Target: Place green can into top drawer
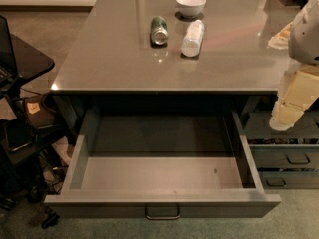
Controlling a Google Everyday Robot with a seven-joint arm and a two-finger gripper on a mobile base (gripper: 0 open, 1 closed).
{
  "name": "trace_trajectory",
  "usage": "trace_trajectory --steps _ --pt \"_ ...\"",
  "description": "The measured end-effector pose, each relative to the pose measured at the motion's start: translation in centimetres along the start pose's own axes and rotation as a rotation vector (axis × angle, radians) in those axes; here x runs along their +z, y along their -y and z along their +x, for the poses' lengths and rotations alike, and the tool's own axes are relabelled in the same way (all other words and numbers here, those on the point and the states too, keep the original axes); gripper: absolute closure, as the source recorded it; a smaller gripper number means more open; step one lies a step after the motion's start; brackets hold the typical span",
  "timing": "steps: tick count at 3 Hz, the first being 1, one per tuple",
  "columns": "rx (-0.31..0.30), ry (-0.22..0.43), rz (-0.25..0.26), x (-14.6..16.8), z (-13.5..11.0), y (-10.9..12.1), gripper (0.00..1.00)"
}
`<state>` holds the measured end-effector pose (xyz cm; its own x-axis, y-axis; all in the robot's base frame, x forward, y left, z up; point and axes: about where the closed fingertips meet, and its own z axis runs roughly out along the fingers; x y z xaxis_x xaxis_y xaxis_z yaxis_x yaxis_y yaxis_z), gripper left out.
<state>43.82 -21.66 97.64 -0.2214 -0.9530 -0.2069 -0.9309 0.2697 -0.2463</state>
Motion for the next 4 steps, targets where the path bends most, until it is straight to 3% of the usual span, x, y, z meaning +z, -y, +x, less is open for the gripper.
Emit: trace_trajectory --steps 1,2,4 --pt "0.000 0.000 0.000 0.0 0.0 0.0 0.00" --pt "-0.022 0.007 0.013 0.3 -1.6 1.4 0.00" --pt "-0.123 0.104 0.004 2.2 -10.9 7.5 0.00"
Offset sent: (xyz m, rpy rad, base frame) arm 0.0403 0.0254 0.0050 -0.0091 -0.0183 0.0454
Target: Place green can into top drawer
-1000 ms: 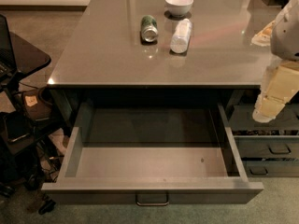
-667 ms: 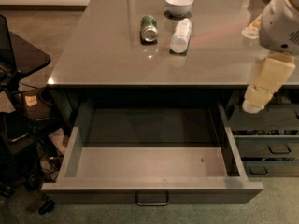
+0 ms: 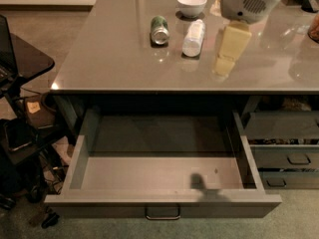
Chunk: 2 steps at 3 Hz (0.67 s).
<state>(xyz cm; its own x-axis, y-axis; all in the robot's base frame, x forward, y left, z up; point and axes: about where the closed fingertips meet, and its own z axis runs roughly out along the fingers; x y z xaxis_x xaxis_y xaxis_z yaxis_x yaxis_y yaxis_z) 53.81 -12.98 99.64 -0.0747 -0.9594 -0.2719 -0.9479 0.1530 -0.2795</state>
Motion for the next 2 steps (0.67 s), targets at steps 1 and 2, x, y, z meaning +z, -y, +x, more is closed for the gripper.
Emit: trace_trajectory --steps 1,2 --pt "-0.052 0.065 -0.023 1.9 -4.4 2.7 0.00" --pt "-0.083 0.111 -0.037 3.1 -7.2 4.3 0.00"
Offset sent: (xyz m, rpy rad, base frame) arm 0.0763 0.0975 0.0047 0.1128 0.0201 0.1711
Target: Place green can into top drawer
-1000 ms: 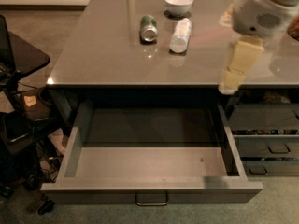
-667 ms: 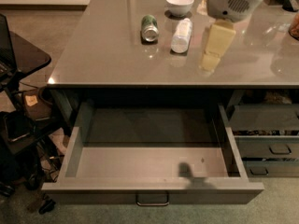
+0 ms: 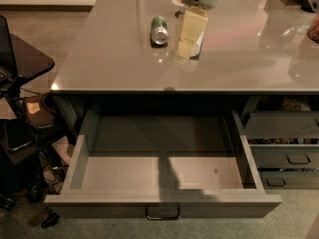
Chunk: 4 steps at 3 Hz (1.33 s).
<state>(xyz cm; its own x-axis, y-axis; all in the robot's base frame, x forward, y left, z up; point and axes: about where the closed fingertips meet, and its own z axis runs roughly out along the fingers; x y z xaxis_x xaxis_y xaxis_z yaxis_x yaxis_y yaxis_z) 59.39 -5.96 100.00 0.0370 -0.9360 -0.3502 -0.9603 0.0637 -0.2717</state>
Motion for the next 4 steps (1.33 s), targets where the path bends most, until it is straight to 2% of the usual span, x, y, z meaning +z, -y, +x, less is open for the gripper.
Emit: trace_trajectory --steps 1,2,4 --pt "0.000 0.004 0.012 0.0 -0.1 0.2 0.00" --pt "0.044 0.020 0.072 1.0 0.1 1.8 0.00" --pt "0.241 0.066 0.321 5.0 0.8 8.1 0.00"
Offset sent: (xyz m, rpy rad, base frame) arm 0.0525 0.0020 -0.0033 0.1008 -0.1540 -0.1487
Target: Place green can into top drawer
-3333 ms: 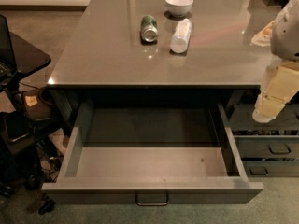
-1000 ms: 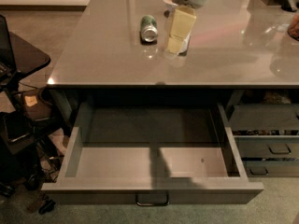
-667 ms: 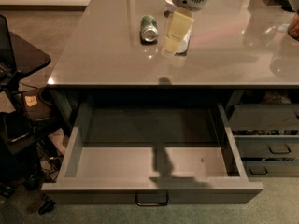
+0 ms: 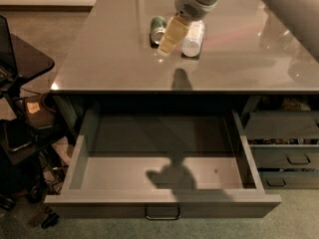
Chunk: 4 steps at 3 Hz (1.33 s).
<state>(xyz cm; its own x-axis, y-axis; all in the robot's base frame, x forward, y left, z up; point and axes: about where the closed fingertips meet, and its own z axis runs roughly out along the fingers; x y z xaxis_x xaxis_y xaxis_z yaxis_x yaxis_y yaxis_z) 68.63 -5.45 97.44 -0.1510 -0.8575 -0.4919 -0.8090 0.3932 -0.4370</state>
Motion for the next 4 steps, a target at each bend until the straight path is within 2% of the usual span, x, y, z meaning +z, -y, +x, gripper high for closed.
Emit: trace_trajectory --steps 1,2,3,4 --pt "0.024 0.057 0.059 0.0 -1.5 1.5 0.00" --pt "0.022 0.057 0.058 0.0 -1.5 1.5 0.00" --pt "0.009 0.088 0.097 1.6 -3.1 3.5 0.00" --pt "-0.008 0.153 0.173 3.7 -6.0 7.6 0.00"
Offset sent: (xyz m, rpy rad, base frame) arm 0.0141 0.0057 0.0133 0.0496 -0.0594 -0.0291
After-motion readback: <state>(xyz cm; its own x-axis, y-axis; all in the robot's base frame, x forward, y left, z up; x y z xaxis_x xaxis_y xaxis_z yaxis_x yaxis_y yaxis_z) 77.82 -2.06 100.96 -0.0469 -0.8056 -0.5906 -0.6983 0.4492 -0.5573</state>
